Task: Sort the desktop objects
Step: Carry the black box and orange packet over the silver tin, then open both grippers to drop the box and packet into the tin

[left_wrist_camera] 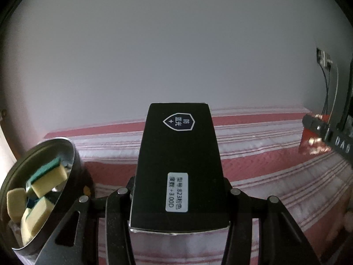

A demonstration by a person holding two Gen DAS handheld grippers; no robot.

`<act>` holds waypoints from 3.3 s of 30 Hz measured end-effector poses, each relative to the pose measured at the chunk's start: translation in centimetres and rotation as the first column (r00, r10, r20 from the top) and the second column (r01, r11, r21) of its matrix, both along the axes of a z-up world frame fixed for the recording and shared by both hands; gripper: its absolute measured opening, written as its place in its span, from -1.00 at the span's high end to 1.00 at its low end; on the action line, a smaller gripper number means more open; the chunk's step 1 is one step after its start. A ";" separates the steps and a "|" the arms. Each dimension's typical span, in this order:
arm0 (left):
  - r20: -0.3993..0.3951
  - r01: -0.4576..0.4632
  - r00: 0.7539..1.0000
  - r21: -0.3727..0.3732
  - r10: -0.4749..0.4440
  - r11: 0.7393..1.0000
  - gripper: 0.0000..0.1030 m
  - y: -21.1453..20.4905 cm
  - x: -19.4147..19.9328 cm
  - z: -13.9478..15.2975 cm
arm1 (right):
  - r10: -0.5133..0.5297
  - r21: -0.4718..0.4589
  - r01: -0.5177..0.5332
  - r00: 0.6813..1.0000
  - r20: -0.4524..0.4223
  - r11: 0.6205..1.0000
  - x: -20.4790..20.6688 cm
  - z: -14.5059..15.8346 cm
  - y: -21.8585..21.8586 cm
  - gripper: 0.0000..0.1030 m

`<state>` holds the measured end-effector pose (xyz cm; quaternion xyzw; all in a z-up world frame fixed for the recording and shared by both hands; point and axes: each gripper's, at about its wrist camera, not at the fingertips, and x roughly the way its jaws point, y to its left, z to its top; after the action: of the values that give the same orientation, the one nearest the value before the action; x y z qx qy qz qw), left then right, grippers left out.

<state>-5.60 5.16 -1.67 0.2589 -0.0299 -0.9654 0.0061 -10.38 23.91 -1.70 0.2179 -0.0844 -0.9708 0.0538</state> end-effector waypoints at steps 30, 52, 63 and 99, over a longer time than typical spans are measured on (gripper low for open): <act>-0.051 0.025 0.999 0.106 -0.019 0.994 0.03 -10.8 8.3 3.3 | 0.294 -0.012 -0.294 0.956 -0.025 0.956 7.9 0.3 -10.1 0.37; -0.067 -0.291 0.954 0.040 0.293 0.956 0.03 -21.7 11.0 4.4 | 0.566 -0.013 -0.570 0.819 -0.092 0.822 9.2 3.3 -24.1 0.37; -0.014 -0.388 0.921 0.040 0.389 0.921 0.03 -25.1 10.6 3.2 | 0.621 -0.001 -0.623 0.780 -0.077 0.782 8.6 4.0 -29.2 0.37; 0.080 -0.313 0.946 -0.012 0.313 0.950 0.03 -25.2 6.6 2.8 | 0.627 0.028 -0.644 0.752 0.203 0.764 -0.1 5.2 -37.6 0.35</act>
<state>0.97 -20.05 1.17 0.2991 0.0115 -0.9410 0.1579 -10.50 -13.69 3.48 0.3233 0.0370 -0.8735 0.3621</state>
